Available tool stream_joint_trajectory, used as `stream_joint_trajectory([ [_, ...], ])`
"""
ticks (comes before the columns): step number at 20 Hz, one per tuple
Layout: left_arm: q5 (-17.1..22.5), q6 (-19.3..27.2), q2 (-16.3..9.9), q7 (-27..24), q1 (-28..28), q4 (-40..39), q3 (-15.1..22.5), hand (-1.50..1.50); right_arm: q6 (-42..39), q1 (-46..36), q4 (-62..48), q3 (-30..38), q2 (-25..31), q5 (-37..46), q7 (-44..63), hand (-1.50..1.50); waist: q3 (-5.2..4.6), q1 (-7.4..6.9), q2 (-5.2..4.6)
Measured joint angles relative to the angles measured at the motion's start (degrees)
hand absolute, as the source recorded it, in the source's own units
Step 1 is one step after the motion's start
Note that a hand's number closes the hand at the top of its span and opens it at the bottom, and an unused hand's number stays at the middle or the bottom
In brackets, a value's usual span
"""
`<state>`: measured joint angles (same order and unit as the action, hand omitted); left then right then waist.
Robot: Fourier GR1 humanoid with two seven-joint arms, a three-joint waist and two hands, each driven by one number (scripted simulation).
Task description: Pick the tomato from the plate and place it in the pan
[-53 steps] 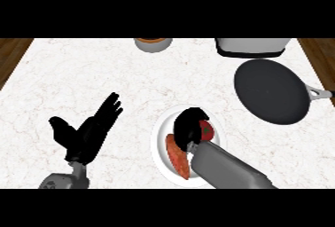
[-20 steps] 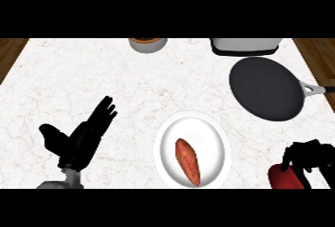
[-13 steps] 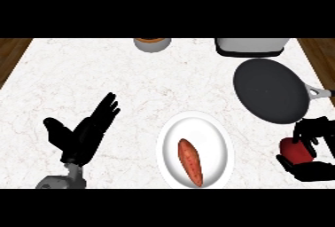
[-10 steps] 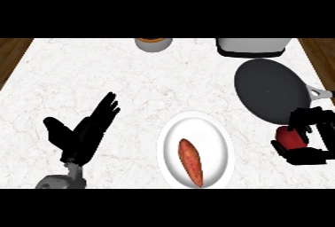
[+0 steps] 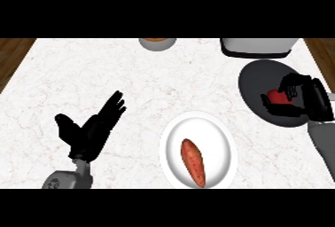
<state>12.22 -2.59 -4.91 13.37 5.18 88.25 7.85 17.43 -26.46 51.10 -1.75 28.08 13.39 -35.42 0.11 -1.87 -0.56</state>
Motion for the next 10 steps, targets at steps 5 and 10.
stream_joint_trajectory([
  [5,0.55,-0.73,-0.28,0.96,0.8,0.71,-0.33,0.0,1.63,-9.4,-16.83,4.59,-0.69,-0.06,-7.35,1.5,0.08,-0.92,-0.34],
  [10,-0.12,-1.0,0.39,0.12,0.49,0.5,0.53,0.0,3.35,-16.36,-28.6,7.27,-0.77,0.56,-11.94,1.5,0.13,-1.76,-0.75],
])
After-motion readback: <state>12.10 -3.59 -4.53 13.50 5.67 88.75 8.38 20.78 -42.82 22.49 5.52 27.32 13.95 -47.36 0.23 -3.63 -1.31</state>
